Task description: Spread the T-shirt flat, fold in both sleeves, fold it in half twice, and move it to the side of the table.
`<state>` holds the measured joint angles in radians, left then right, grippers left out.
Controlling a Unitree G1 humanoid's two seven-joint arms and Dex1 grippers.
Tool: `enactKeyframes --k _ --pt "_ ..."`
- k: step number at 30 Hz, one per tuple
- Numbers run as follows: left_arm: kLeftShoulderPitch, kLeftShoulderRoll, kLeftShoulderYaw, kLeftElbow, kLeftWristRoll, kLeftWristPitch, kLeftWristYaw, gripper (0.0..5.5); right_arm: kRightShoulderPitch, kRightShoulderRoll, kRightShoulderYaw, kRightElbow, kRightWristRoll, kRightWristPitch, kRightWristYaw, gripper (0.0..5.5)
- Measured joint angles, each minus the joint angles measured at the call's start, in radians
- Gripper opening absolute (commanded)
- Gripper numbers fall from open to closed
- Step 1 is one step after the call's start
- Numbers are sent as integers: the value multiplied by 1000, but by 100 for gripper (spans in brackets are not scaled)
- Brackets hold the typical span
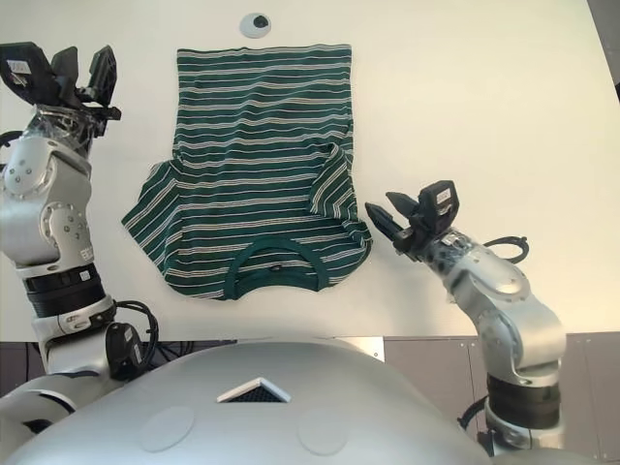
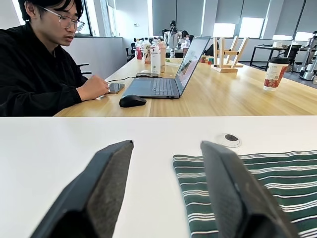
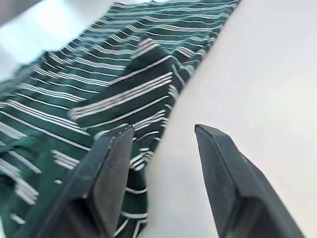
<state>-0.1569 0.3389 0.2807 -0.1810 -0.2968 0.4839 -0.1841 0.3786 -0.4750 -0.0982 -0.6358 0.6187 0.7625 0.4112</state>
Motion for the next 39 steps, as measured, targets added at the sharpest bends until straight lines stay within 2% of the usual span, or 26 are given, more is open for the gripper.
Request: enactKeyframes --k 2,5,11,19,23,32,39 --pt "0 0 -1 -1 0 1 0 250 20 -6 4 -12 10 24 7 224" --pt "-4 0 -3 -1 0 11 -1 250 63 -14 79 -26 -38 21 19 224" --pt "-7 0 -3 -1 0 14 -3 250 90 -11 98 -21 -62 15 21 133" --pt "-7 0 -3 -1 -1 14 -2 250 87 32 38 11 49 69 19 2" --pt "-7 0 -3 -1 -1 15 -2 250 83 35 18 20 52 72 -1 2" --pt "-7 0 -3 -1 -1 15 -2 250 67 40 -40 28 134 75 -3 157" --pt "-8 0 -4 -1 -1 15 -3 250 102 31 -9 73 80 53 13 157"
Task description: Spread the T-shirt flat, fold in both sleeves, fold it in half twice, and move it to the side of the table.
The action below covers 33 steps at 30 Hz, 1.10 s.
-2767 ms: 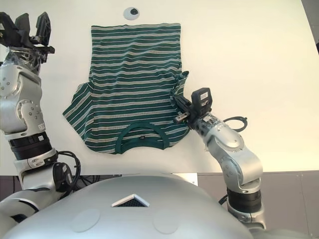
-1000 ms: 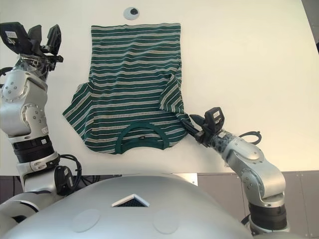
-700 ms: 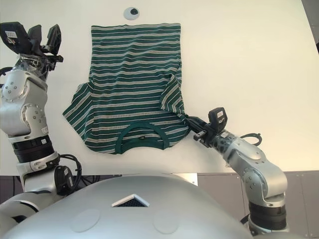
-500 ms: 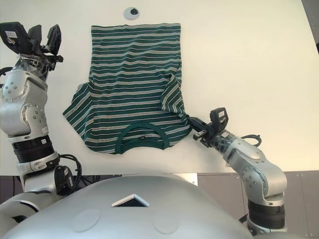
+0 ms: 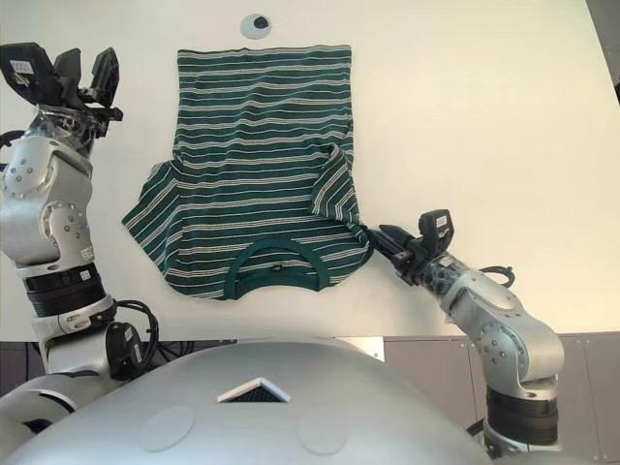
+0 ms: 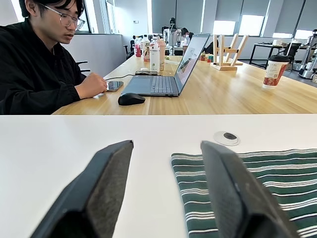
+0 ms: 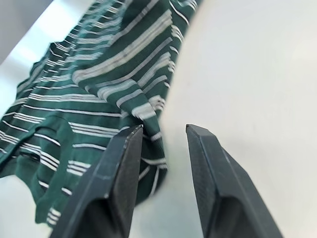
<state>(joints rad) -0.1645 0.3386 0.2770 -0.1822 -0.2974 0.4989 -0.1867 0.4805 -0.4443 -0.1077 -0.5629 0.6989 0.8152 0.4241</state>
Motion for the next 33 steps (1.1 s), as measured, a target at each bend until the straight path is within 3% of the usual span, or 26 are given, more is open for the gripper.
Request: enactKeyframes --k 6,16,27,33 --pt "-4 0 0 0 0 0 0 250 11 -3 20 11 -35 -34 29 157" --pt "-5 0 0 1 0 0 0 250 24 -37 79 8 -122 -89 50 4" --pt "-7 7 0 1 0 1 -4 250 62 -11 119 -98 -228 -336 94 4" --pt "-14 10 -1 1 0 9 -10 250 158 -182 200 -105 -462 -422 147 4"
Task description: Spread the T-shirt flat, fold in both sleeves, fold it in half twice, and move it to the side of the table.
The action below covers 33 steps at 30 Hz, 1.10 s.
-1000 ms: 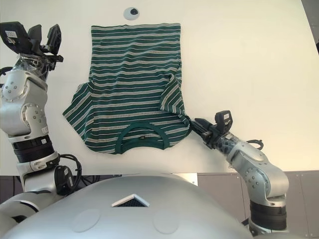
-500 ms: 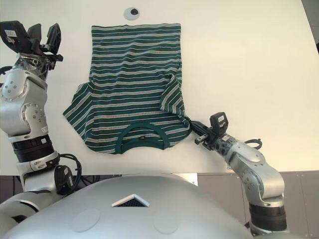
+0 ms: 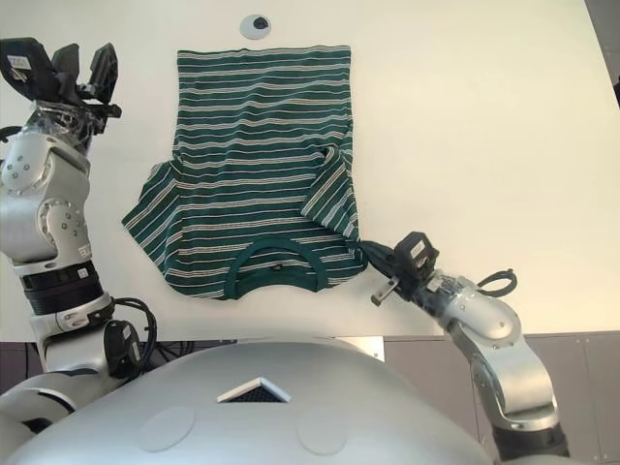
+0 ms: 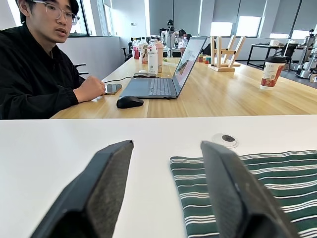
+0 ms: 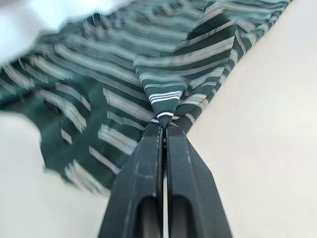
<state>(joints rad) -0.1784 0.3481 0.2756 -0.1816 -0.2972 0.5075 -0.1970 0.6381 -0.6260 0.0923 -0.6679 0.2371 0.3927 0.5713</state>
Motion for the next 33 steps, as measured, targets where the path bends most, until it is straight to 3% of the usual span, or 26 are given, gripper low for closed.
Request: enactKeyframes --k 7,13,17,22,24,29,31,33 --pt "0 0 0 0 0 12 0 250 11 -12 34 6 -75 -133 16 4" --pt "-9 0 -6 8 2 13 -9 250 -18 29 83 -8 0 -69 33 4" --pt "-24 1 -16 17 4 12 -13 250 -6 28 70 -12 46 3 34 55" --pt "-26 1 -15 20 6 10 -12 250 13 15 -37 -50 195 54 88 122" --pt "-26 1 -14 20 6 10 -11 250 8 -12 -84 -79 285 94 115 122" --pt "-13 11 -14 20 5 11 -35 250 -192 -12 -308 -57 790 234 38 122" --pt "-7 38 -10 27 3 13 -66 250 -275 4 -337 -16 798 230 -46 122" --pt "1 67 15 46 -6 19 -85 250 -277 71 -284 36 677 187 -104 122"
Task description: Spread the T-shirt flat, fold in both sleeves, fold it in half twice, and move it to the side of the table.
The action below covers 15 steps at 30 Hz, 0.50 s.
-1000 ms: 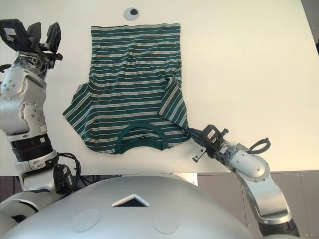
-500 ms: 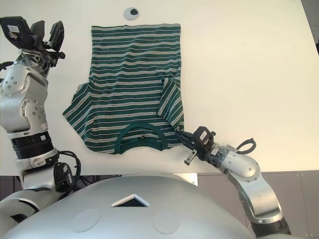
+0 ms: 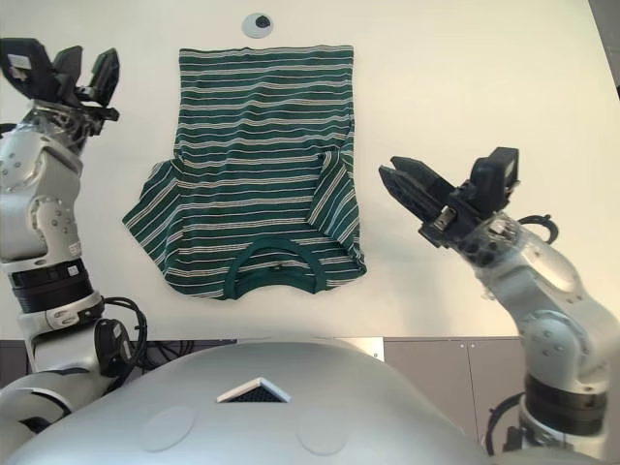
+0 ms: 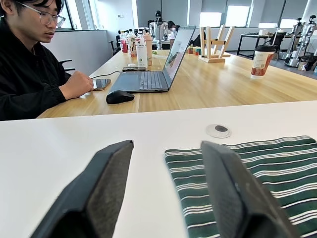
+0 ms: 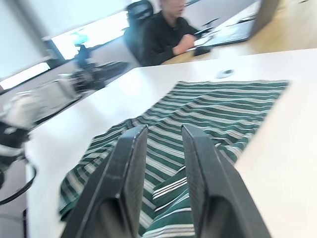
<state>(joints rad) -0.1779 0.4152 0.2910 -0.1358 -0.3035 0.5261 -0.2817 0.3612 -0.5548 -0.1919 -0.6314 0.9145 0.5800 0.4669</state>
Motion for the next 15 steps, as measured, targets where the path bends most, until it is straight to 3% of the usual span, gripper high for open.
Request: enactKeyframes --k 6,11,15 --pt "88 14 30 11 -30 -11 -57 250 66 120 291 132 -435 -244 -56 122" --pt "223 -9 126 -65 -133 34 -65 250 164 161 424 196 -591 -361 -60 122" --pt "250 -8 134 -72 -181 97 -78 250 166 201 482 254 -684 -402 -107 122"
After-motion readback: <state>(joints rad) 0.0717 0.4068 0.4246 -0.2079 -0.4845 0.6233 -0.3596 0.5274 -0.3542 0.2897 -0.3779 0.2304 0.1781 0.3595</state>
